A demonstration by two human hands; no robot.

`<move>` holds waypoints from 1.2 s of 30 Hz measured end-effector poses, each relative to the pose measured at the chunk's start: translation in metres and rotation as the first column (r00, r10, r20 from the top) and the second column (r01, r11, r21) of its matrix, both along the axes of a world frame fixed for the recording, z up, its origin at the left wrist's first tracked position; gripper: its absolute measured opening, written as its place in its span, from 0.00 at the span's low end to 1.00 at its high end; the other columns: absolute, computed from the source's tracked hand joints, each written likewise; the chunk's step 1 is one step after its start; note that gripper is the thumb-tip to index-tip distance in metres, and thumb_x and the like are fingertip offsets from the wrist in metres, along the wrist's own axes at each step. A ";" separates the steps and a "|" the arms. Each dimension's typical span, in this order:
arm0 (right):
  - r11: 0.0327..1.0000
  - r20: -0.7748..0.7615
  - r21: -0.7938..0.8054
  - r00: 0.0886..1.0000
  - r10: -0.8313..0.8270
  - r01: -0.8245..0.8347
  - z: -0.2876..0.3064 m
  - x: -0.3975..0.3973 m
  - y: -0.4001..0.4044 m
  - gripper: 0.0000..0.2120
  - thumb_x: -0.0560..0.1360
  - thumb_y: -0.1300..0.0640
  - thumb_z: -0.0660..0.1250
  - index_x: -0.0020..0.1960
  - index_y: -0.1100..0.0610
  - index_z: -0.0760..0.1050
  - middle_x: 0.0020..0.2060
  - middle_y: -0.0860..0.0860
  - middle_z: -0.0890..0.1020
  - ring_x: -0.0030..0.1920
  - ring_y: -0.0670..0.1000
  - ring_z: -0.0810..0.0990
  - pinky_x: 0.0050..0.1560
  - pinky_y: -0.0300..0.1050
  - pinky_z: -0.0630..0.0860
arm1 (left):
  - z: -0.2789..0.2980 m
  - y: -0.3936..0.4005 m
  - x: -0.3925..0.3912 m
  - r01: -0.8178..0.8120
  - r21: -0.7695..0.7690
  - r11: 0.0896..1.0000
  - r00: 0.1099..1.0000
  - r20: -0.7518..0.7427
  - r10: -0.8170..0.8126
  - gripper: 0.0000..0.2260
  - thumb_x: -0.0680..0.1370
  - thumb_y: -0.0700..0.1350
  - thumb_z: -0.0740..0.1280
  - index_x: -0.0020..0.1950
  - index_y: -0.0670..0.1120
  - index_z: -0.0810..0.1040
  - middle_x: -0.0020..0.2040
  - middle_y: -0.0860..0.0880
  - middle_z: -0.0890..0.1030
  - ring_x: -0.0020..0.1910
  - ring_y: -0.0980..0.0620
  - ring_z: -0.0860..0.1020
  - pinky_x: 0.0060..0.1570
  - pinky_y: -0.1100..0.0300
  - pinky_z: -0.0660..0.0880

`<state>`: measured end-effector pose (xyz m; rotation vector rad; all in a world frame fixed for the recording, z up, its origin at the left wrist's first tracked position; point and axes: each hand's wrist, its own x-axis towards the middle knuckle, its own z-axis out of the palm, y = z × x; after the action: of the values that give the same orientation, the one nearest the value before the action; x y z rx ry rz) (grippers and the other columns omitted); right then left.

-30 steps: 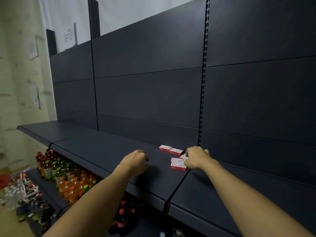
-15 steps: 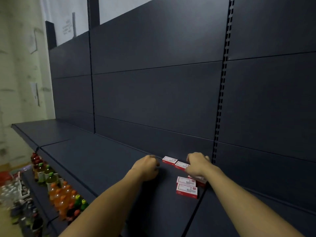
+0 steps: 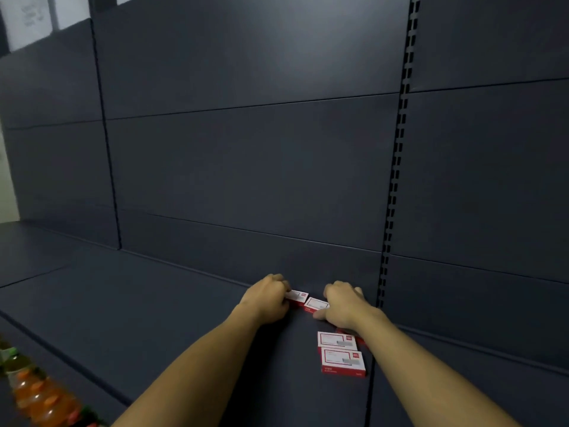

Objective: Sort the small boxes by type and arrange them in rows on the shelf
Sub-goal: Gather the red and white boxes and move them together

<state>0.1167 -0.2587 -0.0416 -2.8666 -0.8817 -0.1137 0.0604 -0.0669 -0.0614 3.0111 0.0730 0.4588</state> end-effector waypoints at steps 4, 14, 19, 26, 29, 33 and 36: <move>0.996 0.012 -0.074 0.999 -0.044 0.045 -0.001 -0.001 0.010 0.27 0.74 0.38 0.69 0.63 0.57 0.75 0.63 0.56 0.74 0.64 0.58 0.71 0.66 0.53 0.65 | 0.004 0.009 0.014 0.077 0.004 0.997 0.997 0.010 -0.077 0.16 0.78 0.48 0.64 0.65 0.48 0.77 0.59 0.49 0.76 0.61 0.48 0.74 0.59 0.53 0.75; 0.994 0.093 -0.034 0.991 -0.099 0.103 0.020 -0.022 0.009 0.21 0.74 0.44 0.72 0.60 0.56 0.78 0.61 0.53 0.74 0.63 0.57 0.71 0.66 0.50 0.66 | 0.004 0.027 0.030 0.186 -0.021 0.982 0.982 -0.022 -0.186 0.19 0.77 0.48 0.68 0.68 0.47 0.74 0.64 0.49 0.74 0.64 0.48 0.72 0.64 0.54 0.72; 0.991 0.122 0.025 0.983 -0.135 0.133 0.043 -0.038 -0.006 0.18 0.75 0.47 0.72 0.60 0.56 0.78 0.59 0.52 0.73 0.61 0.57 0.71 0.64 0.49 0.66 | -0.002 0.033 0.034 0.201 -0.057 0.978 0.977 -0.061 -0.204 0.22 0.76 0.52 0.71 0.68 0.47 0.73 0.64 0.49 0.73 0.64 0.48 0.72 0.65 0.53 0.70; 0.972 0.130 0.077 0.964 -0.231 0.223 0.049 -0.058 -0.031 0.16 0.74 0.48 0.72 0.58 0.55 0.78 0.57 0.51 0.73 0.55 0.54 0.70 0.59 0.48 0.69 | 0.000 0.030 0.033 0.254 -0.018 0.967 0.964 -0.081 -0.255 0.18 0.78 0.51 0.70 0.65 0.45 0.78 0.64 0.47 0.70 0.64 0.46 0.70 0.66 0.52 0.69; 0.964 0.134 0.065 0.955 -0.263 0.256 0.048 -0.067 -0.040 0.17 0.73 0.47 0.72 0.57 0.55 0.78 0.57 0.51 0.73 0.52 0.51 0.68 0.58 0.47 0.68 | 0.004 0.031 0.029 0.273 -0.008 0.962 0.960 -0.063 -0.273 0.15 0.77 0.50 0.69 0.62 0.45 0.78 0.62 0.48 0.71 0.62 0.47 0.70 0.64 0.52 0.70; 0.947 0.151 0.067 0.935 -0.322 0.315 0.048 -0.075 -0.053 0.18 0.73 0.45 0.73 0.57 0.54 0.79 0.58 0.50 0.73 0.58 0.53 0.72 0.62 0.49 0.68 | 0.017 0.024 0.023 0.297 -0.028 0.955 0.955 -0.018 -0.297 0.14 0.77 0.46 0.67 0.62 0.45 0.77 0.59 0.48 0.71 0.58 0.48 0.74 0.60 0.53 0.74; 0.930 0.172 0.049 0.914 -0.367 0.364 0.047 -0.081 -0.064 0.18 0.73 0.44 0.72 0.57 0.54 0.79 0.57 0.50 0.74 0.58 0.54 0.73 0.65 0.50 0.67 | 0.032 0.009 0.021 0.347 -0.024 0.938 0.938 0.021 -0.347 0.13 0.76 0.45 0.67 0.60 0.45 0.77 0.58 0.48 0.73 0.57 0.47 0.75 0.58 0.54 0.74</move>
<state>0.0354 -0.3231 0.0055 -3.0061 -0.3506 -0.4216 0.0814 -0.0584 -0.0296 2.9011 -0.4429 0.4395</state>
